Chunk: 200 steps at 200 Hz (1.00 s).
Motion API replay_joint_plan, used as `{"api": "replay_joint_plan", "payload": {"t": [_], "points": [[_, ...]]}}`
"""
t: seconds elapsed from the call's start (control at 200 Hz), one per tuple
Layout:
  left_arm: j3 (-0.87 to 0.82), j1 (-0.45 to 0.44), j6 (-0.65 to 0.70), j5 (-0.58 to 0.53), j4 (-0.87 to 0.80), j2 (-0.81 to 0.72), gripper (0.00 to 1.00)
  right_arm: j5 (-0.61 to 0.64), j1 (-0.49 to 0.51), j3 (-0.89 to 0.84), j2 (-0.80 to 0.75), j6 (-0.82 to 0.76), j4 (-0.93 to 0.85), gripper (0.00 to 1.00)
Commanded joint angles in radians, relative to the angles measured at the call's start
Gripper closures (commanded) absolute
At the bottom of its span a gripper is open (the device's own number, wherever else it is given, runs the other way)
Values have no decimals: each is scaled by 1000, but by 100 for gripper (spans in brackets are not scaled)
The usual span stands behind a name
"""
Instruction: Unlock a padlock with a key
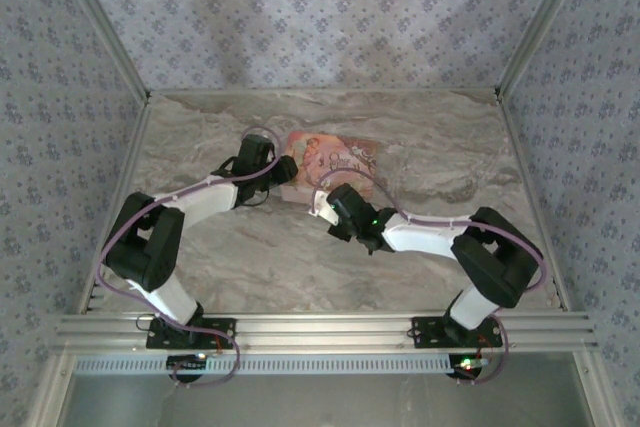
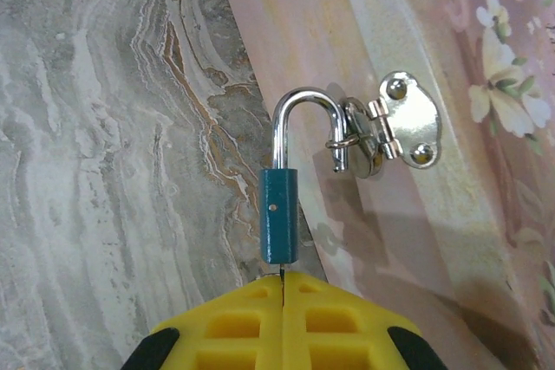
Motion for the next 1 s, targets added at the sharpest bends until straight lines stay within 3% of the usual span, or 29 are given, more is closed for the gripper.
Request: {"api": "replay_joint_plan", "payload": {"t": [0.0, 0.29, 0.994], "points": [[-9, -18, -12, 89, 14, 5, 53, -41, 17, 80, 20, -29, 144, 100], [-12, -19, -17, 86, 13, 0, 53, -49, 26, 136, 44, -34, 138, 100], [-72, 20, -19, 40, -6, -107, 49, -9, 89, 30, -115, 2, 94, 100]]}}
